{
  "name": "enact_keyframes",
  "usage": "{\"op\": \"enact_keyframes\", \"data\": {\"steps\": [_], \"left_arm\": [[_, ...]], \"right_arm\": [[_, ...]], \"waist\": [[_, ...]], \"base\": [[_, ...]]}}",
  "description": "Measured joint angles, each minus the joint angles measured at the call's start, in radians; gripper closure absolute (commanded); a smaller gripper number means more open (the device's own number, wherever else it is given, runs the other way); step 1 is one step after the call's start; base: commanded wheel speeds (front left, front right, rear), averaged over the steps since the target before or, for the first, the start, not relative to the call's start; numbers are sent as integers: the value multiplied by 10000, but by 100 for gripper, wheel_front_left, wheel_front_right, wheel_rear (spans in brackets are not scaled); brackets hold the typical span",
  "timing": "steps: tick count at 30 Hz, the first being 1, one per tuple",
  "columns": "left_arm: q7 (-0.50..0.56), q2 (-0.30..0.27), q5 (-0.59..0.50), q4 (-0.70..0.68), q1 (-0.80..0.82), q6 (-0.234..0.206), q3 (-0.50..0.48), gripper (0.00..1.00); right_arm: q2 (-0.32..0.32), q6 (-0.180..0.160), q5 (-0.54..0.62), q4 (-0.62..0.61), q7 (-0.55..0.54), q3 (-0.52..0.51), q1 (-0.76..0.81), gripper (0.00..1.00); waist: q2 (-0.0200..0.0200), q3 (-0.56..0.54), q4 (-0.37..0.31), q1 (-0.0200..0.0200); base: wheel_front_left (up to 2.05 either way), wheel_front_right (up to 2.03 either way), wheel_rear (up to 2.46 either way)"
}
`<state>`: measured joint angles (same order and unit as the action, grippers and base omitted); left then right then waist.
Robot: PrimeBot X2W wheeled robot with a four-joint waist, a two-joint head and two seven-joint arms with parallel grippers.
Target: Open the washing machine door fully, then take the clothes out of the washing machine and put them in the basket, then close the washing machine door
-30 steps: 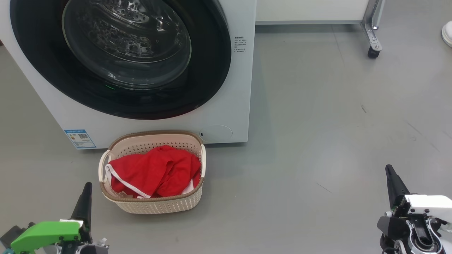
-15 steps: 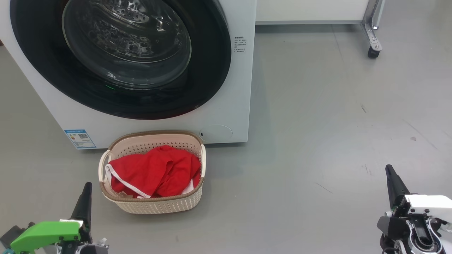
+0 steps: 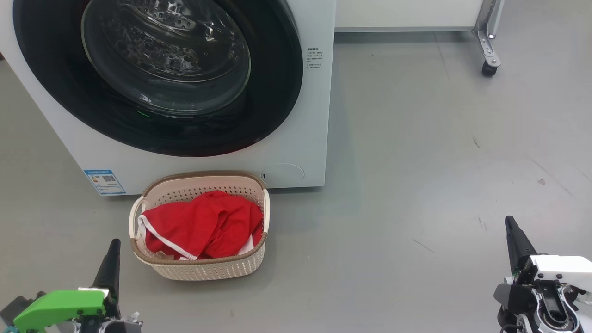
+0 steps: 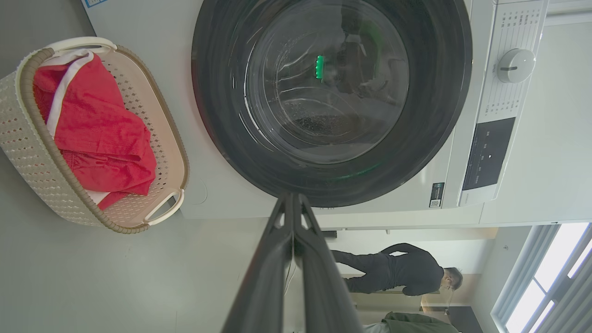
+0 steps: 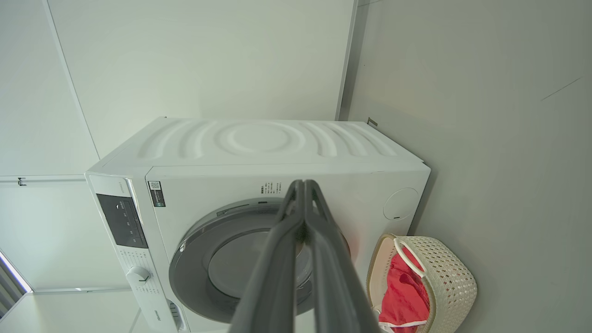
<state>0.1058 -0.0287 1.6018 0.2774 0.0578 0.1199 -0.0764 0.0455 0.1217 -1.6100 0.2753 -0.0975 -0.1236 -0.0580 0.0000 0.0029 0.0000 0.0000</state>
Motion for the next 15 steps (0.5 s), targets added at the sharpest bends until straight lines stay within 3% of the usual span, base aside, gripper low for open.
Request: {"op": "enact_keyframes", "data": {"steps": [15], "left_arm": [[0, 0, -2, -2, 0, 0, -2, 100]], "right_arm": [[-2, 0, 0, 0, 0, -2, -1, 100]], "waist": [[0, 0, 0, 0]], "base": [[0, 0, 0]]}}
